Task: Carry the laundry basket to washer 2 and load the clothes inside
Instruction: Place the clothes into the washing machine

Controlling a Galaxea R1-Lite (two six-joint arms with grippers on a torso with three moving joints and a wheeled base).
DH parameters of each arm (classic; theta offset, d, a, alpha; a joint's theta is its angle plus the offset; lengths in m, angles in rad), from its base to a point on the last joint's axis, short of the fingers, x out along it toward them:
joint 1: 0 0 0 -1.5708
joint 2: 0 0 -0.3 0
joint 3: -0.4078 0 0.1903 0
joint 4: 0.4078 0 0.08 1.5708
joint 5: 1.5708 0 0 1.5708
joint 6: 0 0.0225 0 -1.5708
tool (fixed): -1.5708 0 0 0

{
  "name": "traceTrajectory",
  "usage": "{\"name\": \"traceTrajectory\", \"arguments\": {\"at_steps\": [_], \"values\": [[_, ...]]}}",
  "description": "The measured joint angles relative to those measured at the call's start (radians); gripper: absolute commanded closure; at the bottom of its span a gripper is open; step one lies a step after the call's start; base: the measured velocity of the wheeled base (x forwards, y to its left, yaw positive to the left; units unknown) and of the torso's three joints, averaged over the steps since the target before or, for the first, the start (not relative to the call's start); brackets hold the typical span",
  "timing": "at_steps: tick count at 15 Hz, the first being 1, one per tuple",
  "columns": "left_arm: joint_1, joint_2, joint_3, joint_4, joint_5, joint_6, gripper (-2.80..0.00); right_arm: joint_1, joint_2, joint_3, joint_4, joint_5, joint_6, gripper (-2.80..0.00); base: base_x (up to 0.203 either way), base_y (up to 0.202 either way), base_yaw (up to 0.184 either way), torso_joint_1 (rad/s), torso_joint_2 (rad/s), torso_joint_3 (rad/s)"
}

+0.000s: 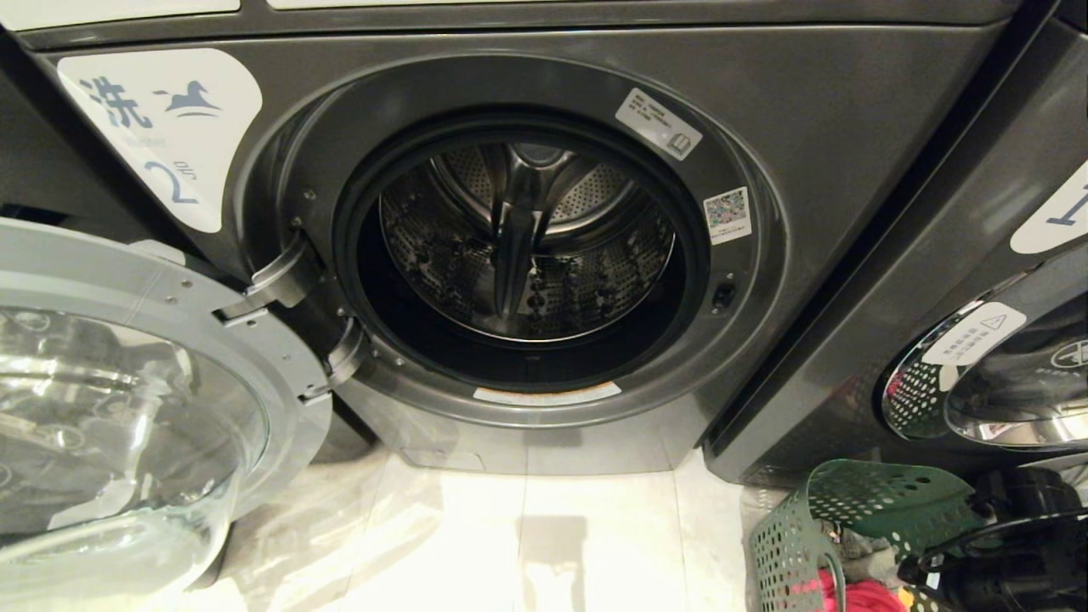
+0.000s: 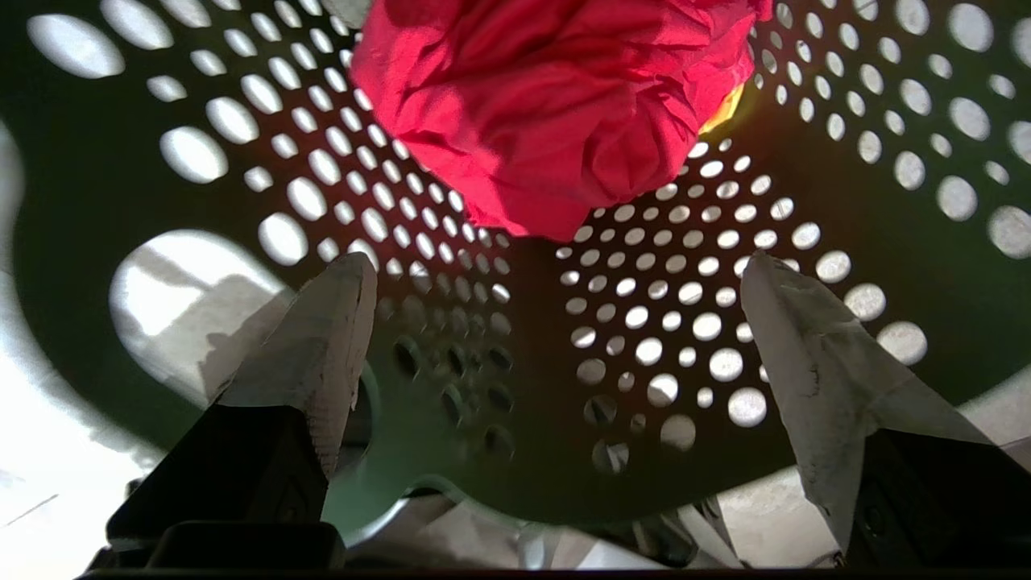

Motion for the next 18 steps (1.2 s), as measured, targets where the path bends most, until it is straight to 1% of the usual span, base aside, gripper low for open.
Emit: {"name": "traceTrajectory", "arguments": {"at_steps": [3,5,8,9,11,13,14,16,18], "values": [[0.000,0.000,0.000,0.000,0.000,0.000,0.00,-0.043,0.189,-0.034,-0.125,0.028,-0.040,-2.80,0.000,0.000,0.000,0.000,0.00,0.000],[0.000,0.000,0.000,0.000,0.000,0.000,0.00,-0.084,0.298,-0.102,-0.154,0.063,-0.041,-2.80,0.000,0.000,0.000,0.000,0.00,0.000],[0.000,0.000,0.000,0.000,0.000,0.000,0.00,-0.158,0.423,-0.232,-0.158,0.145,-0.050,-2.80,0.000,0.000,0.000,0.000,0.00,0.000],[0.000,0.000,0.000,0.000,0.000,0.000,0.00,-0.177,0.458,-0.269,-0.157,0.159,-0.066,-2.80,0.000,0.000,0.000,0.000,0.00,0.000],[0.000,0.000,0.000,0.000,0.000,0.000,0.00,-0.204,0.521,-0.317,-0.157,0.183,-0.130,-2.80,0.000,0.000,0.000,0.000,0.00,0.000],[0.000,0.000,0.000,0.000,0.000,0.000,0.00,-0.213,0.575,-0.342,-0.157,0.243,-0.193,-2.80,0.000,0.000,0.000,0.000,0.00,0.000],[0.000,0.000,0.000,0.000,0.000,0.000,0.00,-0.216,0.597,-0.353,-0.159,0.266,-0.212,-2.80,0.000,0.000,0.000,0.000,0.00,0.000],[0.000,0.000,0.000,0.000,0.000,0.000,0.00,-0.216,0.644,-0.390,-0.163,0.277,-0.236,-2.80,0.000,0.000,0.000,0.000,0.00,0.000],[0.000,0.000,0.000,0.000,0.000,0.000,0.00,-0.215,0.695,-0.442,-0.165,0.271,-0.288,-2.80,0.000,0.000,0.000,0.000,0.00,0.000]]}}
